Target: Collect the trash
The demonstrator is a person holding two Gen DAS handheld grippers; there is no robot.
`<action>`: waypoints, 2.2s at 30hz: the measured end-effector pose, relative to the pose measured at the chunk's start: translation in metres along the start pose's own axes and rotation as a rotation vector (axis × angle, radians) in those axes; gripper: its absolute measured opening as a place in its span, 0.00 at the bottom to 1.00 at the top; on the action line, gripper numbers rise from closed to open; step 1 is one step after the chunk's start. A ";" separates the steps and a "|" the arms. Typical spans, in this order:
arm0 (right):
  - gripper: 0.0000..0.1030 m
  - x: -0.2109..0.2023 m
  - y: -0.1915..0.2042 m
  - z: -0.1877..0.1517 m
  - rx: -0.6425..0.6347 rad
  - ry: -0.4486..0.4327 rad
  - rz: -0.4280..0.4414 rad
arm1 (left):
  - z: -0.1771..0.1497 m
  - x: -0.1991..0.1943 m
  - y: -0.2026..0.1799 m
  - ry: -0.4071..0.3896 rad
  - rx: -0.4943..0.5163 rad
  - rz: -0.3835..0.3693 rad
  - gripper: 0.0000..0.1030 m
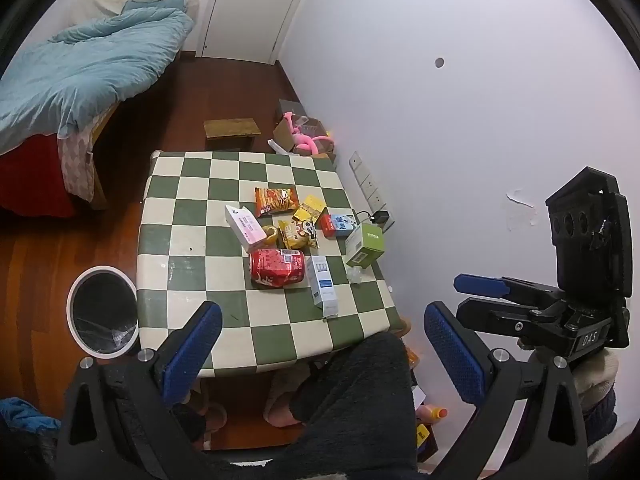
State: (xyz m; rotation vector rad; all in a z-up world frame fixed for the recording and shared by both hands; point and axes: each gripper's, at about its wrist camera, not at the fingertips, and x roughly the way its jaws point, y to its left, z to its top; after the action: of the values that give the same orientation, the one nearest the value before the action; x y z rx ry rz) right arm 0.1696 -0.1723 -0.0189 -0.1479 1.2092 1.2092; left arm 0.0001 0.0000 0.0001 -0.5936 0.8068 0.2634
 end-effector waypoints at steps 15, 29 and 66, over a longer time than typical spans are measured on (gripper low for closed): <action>1.00 -0.001 0.002 0.000 -0.004 0.001 -0.012 | 0.006 -0.003 -0.002 -0.001 0.003 0.000 1.00; 1.00 -0.004 0.005 0.004 -0.005 -0.004 -0.030 | 0.009 -0.008 -0.007 -0.006 0.009 0.004 1.00; 1.00 0.050 -0.090 0.023 0.224 -0.118 -0.370 | 0.028 0.113 0.038 -0.076 -0.042 0.332 1.00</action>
State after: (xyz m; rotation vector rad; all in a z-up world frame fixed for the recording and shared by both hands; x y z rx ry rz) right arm 0.2460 -0.1643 -0.0906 -0.1247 1.1452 0.7465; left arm 0.0762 0.0467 -0.0837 -0.4844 0.8264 0.6041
